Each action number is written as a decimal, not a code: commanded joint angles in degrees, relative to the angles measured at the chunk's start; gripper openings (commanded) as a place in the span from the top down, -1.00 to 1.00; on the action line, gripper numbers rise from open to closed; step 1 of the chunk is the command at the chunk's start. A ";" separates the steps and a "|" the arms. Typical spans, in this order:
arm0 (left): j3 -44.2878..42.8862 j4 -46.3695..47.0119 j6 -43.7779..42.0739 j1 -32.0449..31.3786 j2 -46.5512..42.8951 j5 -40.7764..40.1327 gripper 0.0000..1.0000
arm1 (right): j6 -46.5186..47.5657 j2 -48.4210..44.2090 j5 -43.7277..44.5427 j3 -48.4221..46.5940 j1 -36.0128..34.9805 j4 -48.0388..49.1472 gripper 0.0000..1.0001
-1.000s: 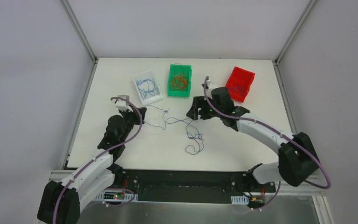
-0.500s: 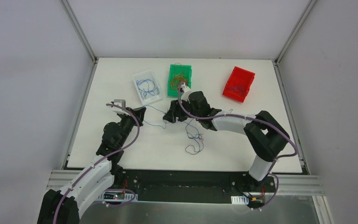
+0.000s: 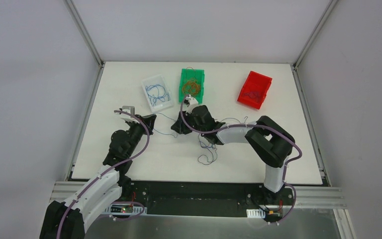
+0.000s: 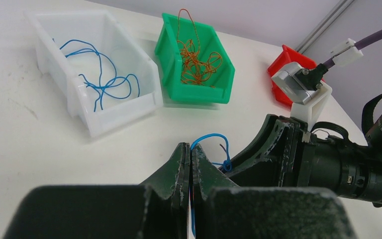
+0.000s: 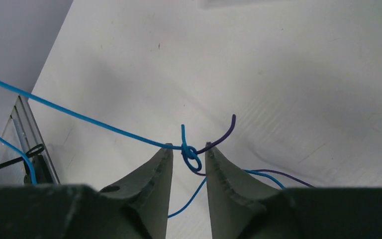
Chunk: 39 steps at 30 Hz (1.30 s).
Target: Untangle the cables
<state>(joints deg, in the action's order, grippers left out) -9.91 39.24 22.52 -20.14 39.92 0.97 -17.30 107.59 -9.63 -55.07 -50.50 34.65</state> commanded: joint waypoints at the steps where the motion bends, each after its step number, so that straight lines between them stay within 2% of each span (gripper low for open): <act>1: -0.17 2.96 -0.23 0.28 -0.29 -0.62 1.00 | -0.19 -0.63 5.24 -2.36 -0.29 4.82 0.58; 2: -0.31 2.28 -0.28 0.28 -0.22 -0.62 1.00 | 0.33 -1.31 5.90 -1.76 -0.30 4.39 0.77; 4: -0.76 0.31 -0.44 0.28 -0.40 -2.92 1.00 | 1.37 -3.49 8.71 0.28 -0.10 3.51 0.91; 9: -2.14 -4.60 -0.48 0.28 -0.70 -7.25 1.00 | 0.13 -12.31 11.48 8.38 3.55 2.96 0.97; 14: -3.49 -7.03 -0.29 0.28 1.69 -9.84 1.00 | -3.52 -23.38 12.14 16.83 11.58 -0.31 1.00; 21: -4.32 -7.90 -0.03 0.28 3.69 -11.05 1.00 | -6.47 -38.71 16.61 20.18 23.97 -17.15 1.00; 27: -4.57 -8.46 -0.02 0.28 4.07 -10.88 1.00 | -8.84 -47.74 21.07 20.49 34.93 -29.47 1.00; 32: -5.42 -8.65 -0.02 0.28 5.60 -8.73 1.00 | -11.66 -46.47 24.65 17.82 38.93 -40.69 1.00; 36: -6.15 -9.07 -0.11 0.28 7.08 -8.22 1.00 | -19.54 -42.16 34.68 14.28 40.19 -50.27 1.00; 38: -6.33 -9.26 -0.06 0.28 7.29 -8.20 1.00 | -21.56 -40.40 36.48 13.06 40.85 -53.62 1.00; 39: -6.40 -9.32 -0.11 0.28 7.17 -8.04 1.00 | -21.44 -39.80 36.22 12.48 41.11 -54.70 0.72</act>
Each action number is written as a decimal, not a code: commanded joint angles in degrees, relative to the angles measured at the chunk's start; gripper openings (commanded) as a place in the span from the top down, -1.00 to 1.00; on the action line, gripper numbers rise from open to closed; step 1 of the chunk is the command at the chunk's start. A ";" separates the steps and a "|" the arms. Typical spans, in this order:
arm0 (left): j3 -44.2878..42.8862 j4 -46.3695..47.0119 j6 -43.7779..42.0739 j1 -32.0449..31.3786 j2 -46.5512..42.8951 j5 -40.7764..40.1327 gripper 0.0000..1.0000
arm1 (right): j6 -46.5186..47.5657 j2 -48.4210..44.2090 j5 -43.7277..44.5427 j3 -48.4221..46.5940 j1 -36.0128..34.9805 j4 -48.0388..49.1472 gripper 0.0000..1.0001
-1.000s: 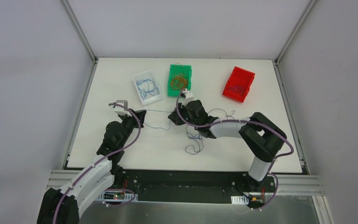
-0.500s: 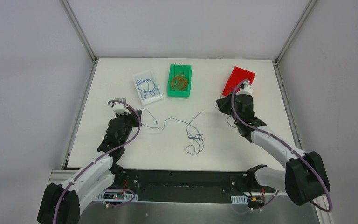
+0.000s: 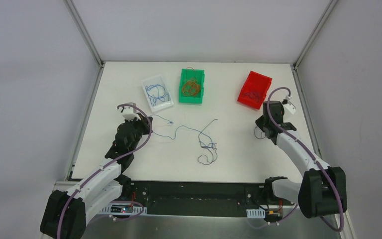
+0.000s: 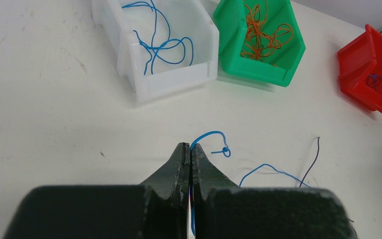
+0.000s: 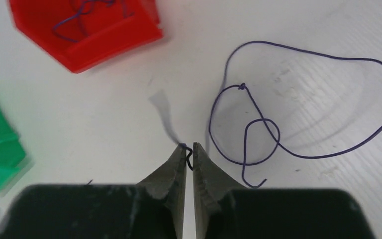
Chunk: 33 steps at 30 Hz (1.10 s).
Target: Untangle the cables
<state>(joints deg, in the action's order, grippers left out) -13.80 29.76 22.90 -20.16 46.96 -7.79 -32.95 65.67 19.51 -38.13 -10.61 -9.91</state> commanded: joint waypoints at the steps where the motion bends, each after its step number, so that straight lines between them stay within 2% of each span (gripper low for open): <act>1: -2.47 0.13 -0.55 0.30 0.10 0.81 1.00 | -5.54 2.52 6.75 -4.95 1.26 -11.28 0.06; 2: -2.46 0.05 -0.57 0.30 0.00 0.79 1.00 | -5.12 2.65 6.38 -5.51 1.29 -12.17 -0.58; 3: -2.46 -0.04 -0.57 0.30 -0.07 0.82 1.00 | -4.74 2.53 6.10 -5.94 1.37 -13.24 -0.95; 9: -2.55 -0.06 -0.44 0.30 -0.03 1.30 1.00 | -4.68 -0.59 9.31 -6.93 1.55 -17.82 -0.99; 12: -2.72 -0.05 -0.31 0.30 0.31 1.61 1.00 | -4.28 -0.59 9.32 -7.19 4.21 -21.07 -0.99; 19: -2.74 -0.23 -0.57 0.30 0.00 1.18 1.00 | -5.22 -3.13 -6.30 0.58 16.30 -14.89 -0.99; 23: -2.83 0.10 -0.36 0.30 0.43 2.22 1.00 | -8.02 0.52 -15.24 1.92 20.10 -9.19 -0.99; 30: -2.98 0.58 -0.04 0.30 1.58 3.42 1.00 | -10.72 11.58 -18.67 -1.60 20.37 -2.44 -0.99; 33: -2.98 0.48 -0.12 0.30 1.64 3.04 1.00 | -11.17 15.32 -18.81 -4.49 19.35 -2.53 -0.99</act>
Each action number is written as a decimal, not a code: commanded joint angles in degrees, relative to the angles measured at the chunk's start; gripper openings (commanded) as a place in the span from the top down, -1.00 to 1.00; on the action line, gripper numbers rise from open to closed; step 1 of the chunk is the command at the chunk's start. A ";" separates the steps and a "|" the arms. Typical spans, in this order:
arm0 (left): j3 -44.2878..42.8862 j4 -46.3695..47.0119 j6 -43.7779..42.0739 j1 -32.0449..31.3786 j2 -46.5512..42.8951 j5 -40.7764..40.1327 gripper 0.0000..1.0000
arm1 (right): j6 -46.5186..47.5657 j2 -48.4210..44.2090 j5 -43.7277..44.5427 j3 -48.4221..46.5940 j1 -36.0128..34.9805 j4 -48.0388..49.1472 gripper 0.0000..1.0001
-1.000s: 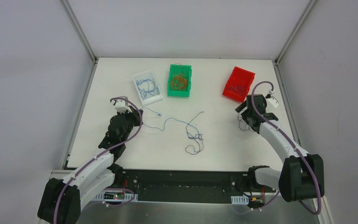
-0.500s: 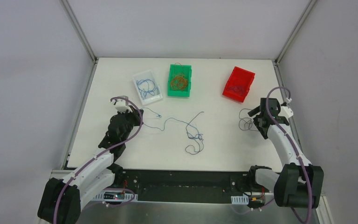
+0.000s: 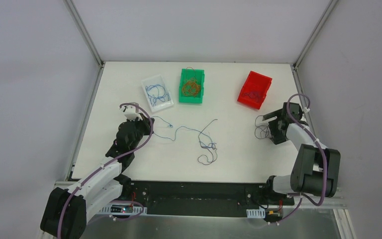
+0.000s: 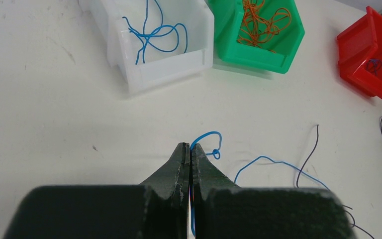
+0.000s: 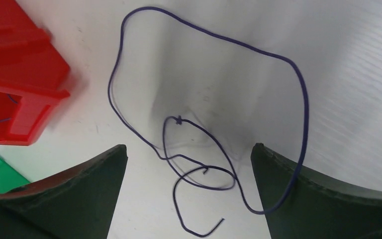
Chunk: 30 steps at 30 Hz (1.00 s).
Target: Untangle the cables
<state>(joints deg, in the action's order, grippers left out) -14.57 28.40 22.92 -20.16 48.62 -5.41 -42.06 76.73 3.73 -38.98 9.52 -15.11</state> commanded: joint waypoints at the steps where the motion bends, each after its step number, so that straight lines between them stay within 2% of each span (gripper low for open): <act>1: -2.23 1.83 -0.15 0.30 -0.02 0.59 1.00 | -2.06 5.51 -2.10 -4.95 -1.70 1.53 -0.99; 8: -2.46 1.77 -0.50 0.30 0.68 0.33 1.00 | 0.79 15.91 12.82 -18.36 -10.63 -13.24 -0.99; 15: -2.48 1.57 -0.86 0.30 0.81 -0.08 1.00 | 3.36 22.49 14.11 -22.00 -13.42 -14.21 -0.99; 19: -2.57 1.57 -0.77 0.30 0.95 -0.05 1.00 | 4.78 28.16 19.49 -28.21 -15.48 -20.25 -0.99; 25: -2.58 1.49 -0.77 0.30 0.70 -0.15 1.00 | 6.85 27.89 20.14 -27.37 -18.76 -17.91 -0.96; 27: -2.62 1.44 -0.77 0.30 0.61 -0.22 1.00 | 7.44 27.25 18.61 -26.52 -18.89 -16.47 -0.76; 28: -2.62 1.39 -0.77 0.30 0.53 -0.22 1.00 | 7.70 27.06 18.03 -26.17 -18.86 -15.91 -0.57; 30: -2.59 1.26 -0.86 0.30 0.41 -0.36 1.00 | 7.79 26.76 18.03 -26.06 -18.92 -15.51 0.04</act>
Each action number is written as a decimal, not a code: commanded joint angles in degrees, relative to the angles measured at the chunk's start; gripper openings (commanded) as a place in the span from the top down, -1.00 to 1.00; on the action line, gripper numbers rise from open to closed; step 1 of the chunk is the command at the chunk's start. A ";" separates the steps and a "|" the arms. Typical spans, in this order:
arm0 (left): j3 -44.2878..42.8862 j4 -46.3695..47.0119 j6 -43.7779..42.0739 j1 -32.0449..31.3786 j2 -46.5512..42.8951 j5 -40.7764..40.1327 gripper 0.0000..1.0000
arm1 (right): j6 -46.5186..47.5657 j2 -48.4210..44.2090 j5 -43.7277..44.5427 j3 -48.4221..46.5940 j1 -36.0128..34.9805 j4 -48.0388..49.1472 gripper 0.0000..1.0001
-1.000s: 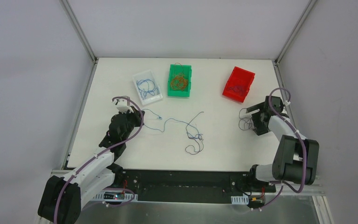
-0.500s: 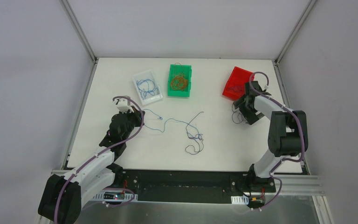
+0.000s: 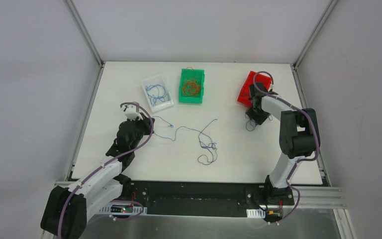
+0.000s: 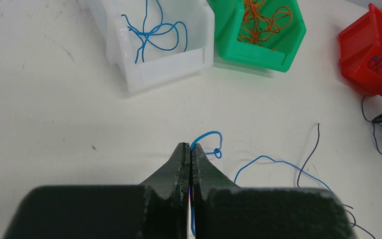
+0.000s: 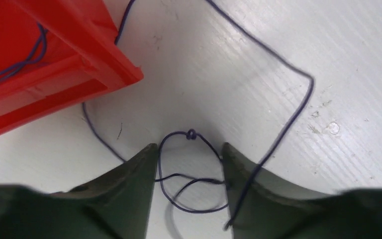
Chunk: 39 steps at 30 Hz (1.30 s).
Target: Untangle the cables
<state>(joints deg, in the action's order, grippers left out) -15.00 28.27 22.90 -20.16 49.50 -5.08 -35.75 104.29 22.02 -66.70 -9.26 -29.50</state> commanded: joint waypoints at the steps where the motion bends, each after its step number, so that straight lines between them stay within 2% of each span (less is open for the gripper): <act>1: -2.16 1.31 -0.84 0.30 -0.50 -0.70 1.00 | 1.34 -0.99 -0.04 1.72 -0.11 -1.15 0.34; 2: -2.19 1.27 -0.83 0.30 -0.60 -0.73 1.00 | 1.17 -1.16 0.14 1.74 -0.07 -1.19 0.70; 3: -2.14 1.22 -0.83 0.31 -0.70 -0.76 1.00 | 1.08 -1.32 0.07 1.77 -0.07 -1.29 0.84; 4: -2.13 1.18 -0.83 0.30 -0.76 -0.82 1.00 | 1.15 -1.55 -0.25 1.81 -0.08 -1.26 0.94; 6: -2.20 1.09 -0.83 0.30 -0.80 -0.84 1.00 | 1.39 -2.15 -1.15 1.81 -0.11 -1.33 1.00; 13: -2.14 1.08 -0.83 0.30 -0.98 -0.73 1.00 | 1.74 -9.54 -6.10 3.72 -0.16 -1.91 1.00; 20: -2.14 1.00 -0.75 0.30 -0.87 -0.30 1.00 | 2.41 -20.34 -18.23 5.87 -0.24 -2.48 1.00; 24: -2.37 1.08 -0.66 0.30 -0.38 0.22 1.00 | 4.86 -23.52 -23.90 3.59 -0.28 -4.19 1.00; 28: -2.31 1.18 -0.57 0.29 -0.13 0.55 1.00 | 6.39 -23.41 -26.62 -1.41 0.66 -6.50 1.00; 34: -2.31 1.18 -0.74 0.30 0.01 0.51 1.00 | 4.76 -18.00 -39.20 -8.18 6.50 -3.86 1.00; 39: -2.33 1.26 -0.92 0.30 0.33 0.52 1.00 | 3.57 -12.66 -42.09 -15.67 8.47 -2.95 1.00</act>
<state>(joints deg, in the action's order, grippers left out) -15.31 27.97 22.90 -20.16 49.50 -4.97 -31.05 88.38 -14.31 -76.47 -1.89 -32.97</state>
